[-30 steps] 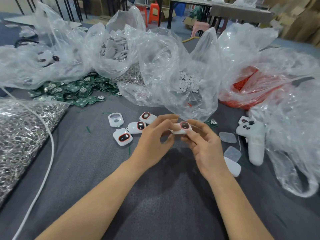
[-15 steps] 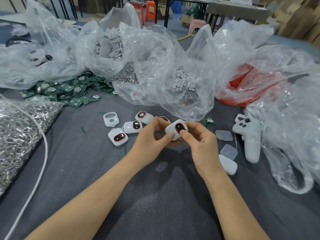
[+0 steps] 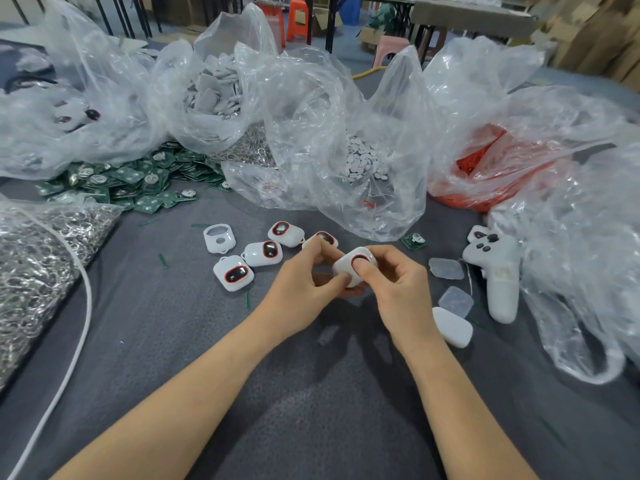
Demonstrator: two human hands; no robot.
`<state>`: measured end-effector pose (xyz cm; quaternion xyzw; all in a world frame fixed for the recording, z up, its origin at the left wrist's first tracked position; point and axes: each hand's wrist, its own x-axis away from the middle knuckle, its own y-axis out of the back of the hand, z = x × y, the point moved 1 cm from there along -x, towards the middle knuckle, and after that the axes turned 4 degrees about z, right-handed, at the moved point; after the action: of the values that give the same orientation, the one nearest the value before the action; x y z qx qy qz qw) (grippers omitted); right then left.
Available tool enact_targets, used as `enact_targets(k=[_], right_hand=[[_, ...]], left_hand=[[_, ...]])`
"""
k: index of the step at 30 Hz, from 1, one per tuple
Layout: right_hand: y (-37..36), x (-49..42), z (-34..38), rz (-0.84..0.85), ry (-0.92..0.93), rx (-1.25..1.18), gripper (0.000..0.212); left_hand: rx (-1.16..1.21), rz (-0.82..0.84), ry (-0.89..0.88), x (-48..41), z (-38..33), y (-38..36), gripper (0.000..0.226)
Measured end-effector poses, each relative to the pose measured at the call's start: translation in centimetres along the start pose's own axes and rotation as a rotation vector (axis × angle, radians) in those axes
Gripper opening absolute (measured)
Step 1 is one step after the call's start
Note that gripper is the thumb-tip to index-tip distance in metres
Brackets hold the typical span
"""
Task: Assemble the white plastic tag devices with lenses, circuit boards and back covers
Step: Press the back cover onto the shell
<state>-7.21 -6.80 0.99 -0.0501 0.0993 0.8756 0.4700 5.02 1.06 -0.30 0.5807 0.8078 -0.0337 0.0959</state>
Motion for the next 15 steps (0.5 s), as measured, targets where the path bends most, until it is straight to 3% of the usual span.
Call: enact_targets(k=[7,15], right_hand=[[-0.21,0.28,0.41,0.009,0.046,0.069,0.013],[-0.57,0.51,0.61,0.069,0.094,0.033,0.035]], left_hand=[[-0.078,-0.025,-0.012,-0.19,-0.05,0.06,0.017],[0.083,-0.014,0.075,-0.36,0.14,0.73,0.014]])
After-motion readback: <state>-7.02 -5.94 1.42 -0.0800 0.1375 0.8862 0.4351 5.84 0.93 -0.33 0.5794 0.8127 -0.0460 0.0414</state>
